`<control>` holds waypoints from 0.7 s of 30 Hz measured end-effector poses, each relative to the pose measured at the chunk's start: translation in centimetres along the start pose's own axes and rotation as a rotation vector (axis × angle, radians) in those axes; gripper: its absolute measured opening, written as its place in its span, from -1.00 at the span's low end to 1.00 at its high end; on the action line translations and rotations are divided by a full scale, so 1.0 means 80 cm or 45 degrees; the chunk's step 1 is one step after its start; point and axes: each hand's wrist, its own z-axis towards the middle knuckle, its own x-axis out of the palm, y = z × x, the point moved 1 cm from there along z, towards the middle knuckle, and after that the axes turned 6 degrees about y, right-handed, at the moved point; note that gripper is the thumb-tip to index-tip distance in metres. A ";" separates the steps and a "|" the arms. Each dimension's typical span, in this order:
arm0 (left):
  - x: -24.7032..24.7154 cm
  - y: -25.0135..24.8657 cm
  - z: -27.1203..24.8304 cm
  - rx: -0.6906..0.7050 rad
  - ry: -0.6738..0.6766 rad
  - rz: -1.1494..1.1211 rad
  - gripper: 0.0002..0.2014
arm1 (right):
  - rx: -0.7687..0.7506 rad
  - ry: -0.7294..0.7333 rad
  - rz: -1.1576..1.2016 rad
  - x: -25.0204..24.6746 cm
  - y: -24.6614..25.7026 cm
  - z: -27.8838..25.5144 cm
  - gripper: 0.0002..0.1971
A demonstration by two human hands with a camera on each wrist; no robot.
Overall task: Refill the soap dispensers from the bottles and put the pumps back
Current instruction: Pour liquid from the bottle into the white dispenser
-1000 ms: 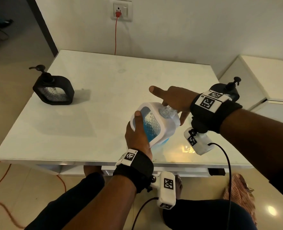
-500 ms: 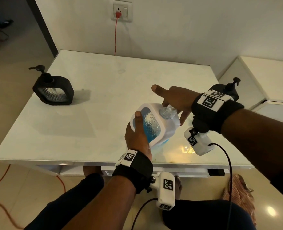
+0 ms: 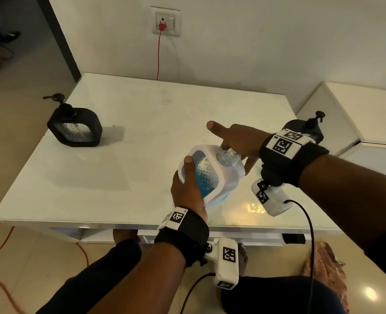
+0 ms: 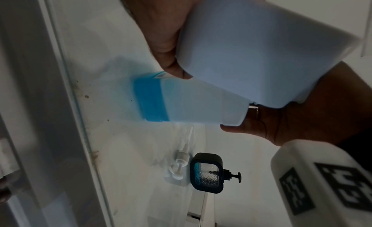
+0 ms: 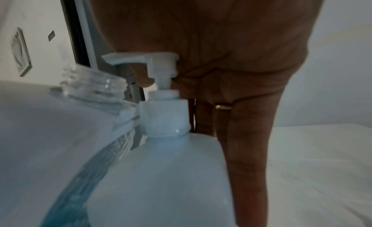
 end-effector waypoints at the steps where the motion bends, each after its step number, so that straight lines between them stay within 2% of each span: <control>1: -0.001 0.001 0.001 0.004 -0.005 0.000 -0.66 | -0.001 0.001 -0.013 0.000 0.001 0.000 -0.16; 5: -0.003 0.003 0.005 0.019 -0.027 -0.020 -0.63 | -0.052 -0.086 -0.134 0.001 0.003 0.003 -0.36; 7: -0.002 0.001 0.005 0.018 -0.023 -0.007 -0.63 | -0.063 -0.123 -0.148 0.002 0.003 0.005 -0.39; 9: -0.003 0.002 0.006 0.012 -0.027 -0.002 -0.60 | -0.049 -0.125 -0.138 0.002 0.003 0.005 -0.35; 13: -0.004 0.002 0.004 -0.005 -0.032 0.013 -0.57 | -0.016 -0.015 -0.086 0.000 0.001 0.003 -0.11; 15: -0.003 0.002 0.004 0.019 -0.034 0.023 -0.66 | -0.012 0.006 -0.058 -0.002 0.001 0.001 -0.08; 21: -0.005 0.003 0.007 0.049 -0.024 0.029 -0.69 | -0.043 -0.112 -0.166 0.000 0.002 0.007 -0.39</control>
